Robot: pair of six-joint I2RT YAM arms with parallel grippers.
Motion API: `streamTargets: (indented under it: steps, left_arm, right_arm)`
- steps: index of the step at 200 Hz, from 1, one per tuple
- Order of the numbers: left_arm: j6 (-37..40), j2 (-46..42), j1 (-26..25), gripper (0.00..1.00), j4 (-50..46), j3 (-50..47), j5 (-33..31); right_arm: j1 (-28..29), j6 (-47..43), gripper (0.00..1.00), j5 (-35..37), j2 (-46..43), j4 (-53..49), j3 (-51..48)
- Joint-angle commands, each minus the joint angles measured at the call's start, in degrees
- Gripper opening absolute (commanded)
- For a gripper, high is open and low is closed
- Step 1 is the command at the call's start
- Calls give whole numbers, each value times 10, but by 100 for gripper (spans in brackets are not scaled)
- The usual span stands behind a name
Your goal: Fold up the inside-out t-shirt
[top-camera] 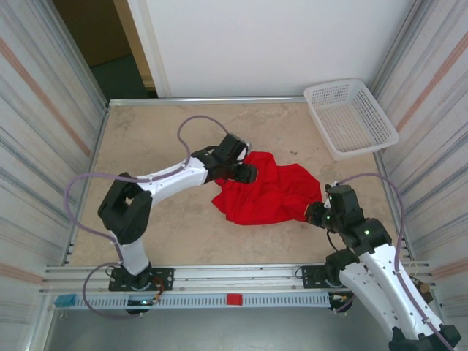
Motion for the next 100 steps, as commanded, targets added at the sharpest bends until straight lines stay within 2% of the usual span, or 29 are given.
streamTargets:
  steps: [1,20,44,80,87,100]
  left_arm:
    - [11,14,-13,58,-59,14,-30]
    - [-5,14,-19,53,-72,4,-47]
    - [-17,0,-27,52,-75,-16,-54]
    - [-25,0,-37,36,-65,-32,-33]
    - [-27,3,-38,26,-64,-33,-31]
    - [-28,6,-39,0,-64,-33,-33]
  right_arm:
    - [0,2,0,10,3,8,26]
    - [-1,-2,0,7,13,17,38]
    - [-4,-9,0,1,30,29,58]
    - [-7,-18,0,-4,61,53,86]
    - [-8,-20,0,-5,67,58,93]
    - [-10,-24,0,-5,83,66,109]
